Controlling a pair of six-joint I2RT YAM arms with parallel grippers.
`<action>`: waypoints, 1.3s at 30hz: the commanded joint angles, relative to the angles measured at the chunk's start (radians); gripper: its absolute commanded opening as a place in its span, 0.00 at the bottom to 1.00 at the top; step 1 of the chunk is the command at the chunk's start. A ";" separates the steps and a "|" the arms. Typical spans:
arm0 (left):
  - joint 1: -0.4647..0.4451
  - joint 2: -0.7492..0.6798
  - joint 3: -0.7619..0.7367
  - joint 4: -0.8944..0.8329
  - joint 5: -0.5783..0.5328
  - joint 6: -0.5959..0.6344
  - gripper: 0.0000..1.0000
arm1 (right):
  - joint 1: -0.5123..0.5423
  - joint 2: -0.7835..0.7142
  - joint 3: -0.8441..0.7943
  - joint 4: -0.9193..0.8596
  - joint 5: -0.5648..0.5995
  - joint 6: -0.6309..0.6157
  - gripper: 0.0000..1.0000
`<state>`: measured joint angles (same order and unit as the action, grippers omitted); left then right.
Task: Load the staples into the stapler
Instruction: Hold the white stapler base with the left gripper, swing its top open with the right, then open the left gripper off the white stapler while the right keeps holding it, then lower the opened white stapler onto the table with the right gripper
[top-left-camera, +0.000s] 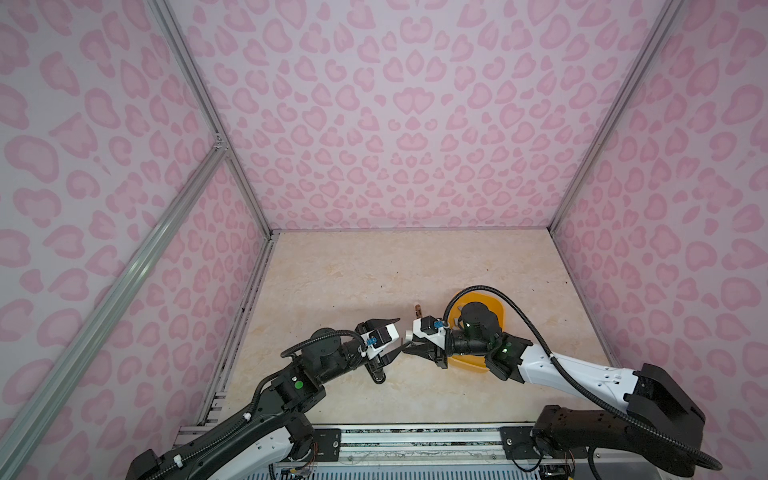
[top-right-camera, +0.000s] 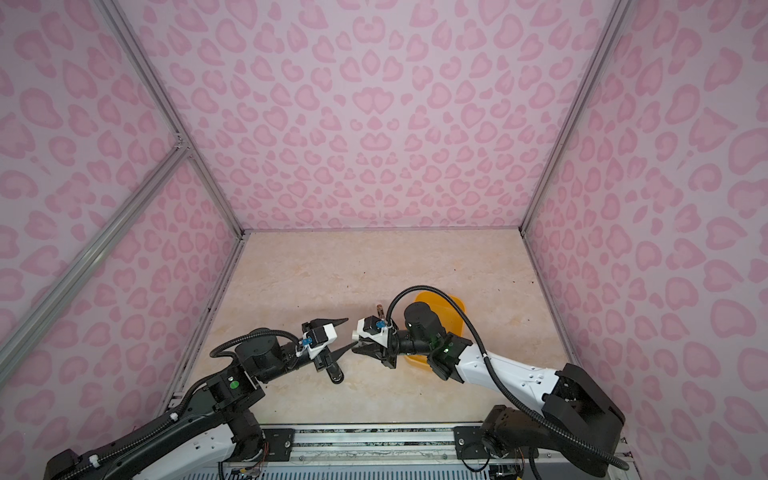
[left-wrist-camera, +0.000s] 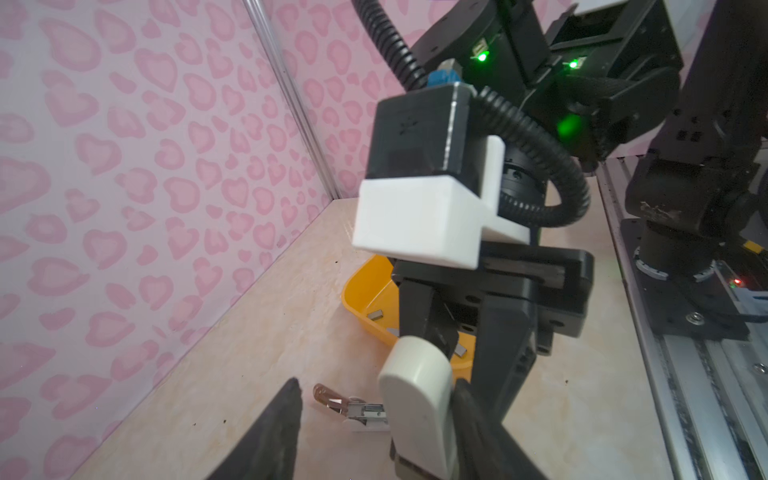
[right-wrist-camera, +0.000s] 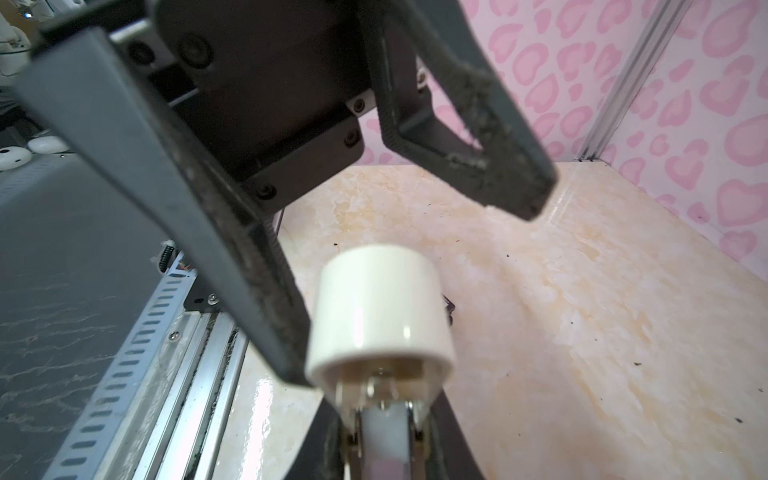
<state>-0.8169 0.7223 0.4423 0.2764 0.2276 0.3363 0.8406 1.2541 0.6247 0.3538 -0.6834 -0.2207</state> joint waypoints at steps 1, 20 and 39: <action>0.003 -0.018 -0.021 0.118 -0.197 -0.042 0.64 | 0.029 0.007 0.021 0.013 0.123 0.056 0.00; 0.008 -0.109 -0.030 0.094 -0.852 -0.276 0.98 | 0.107 0.489 0.409 -0.403 0.708 0.415 0.00; 0.078 -0.060 0.145 -0.253 -1.045 -0.713 0.98 | 0.007 0.670 0.482 -0.458 0.716 0.619 0.00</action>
<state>-0.7391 0.6388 0.5663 0.0803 -0.8005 -0.3336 0.8516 1.9141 1.1152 -0.0830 0.0097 0.3729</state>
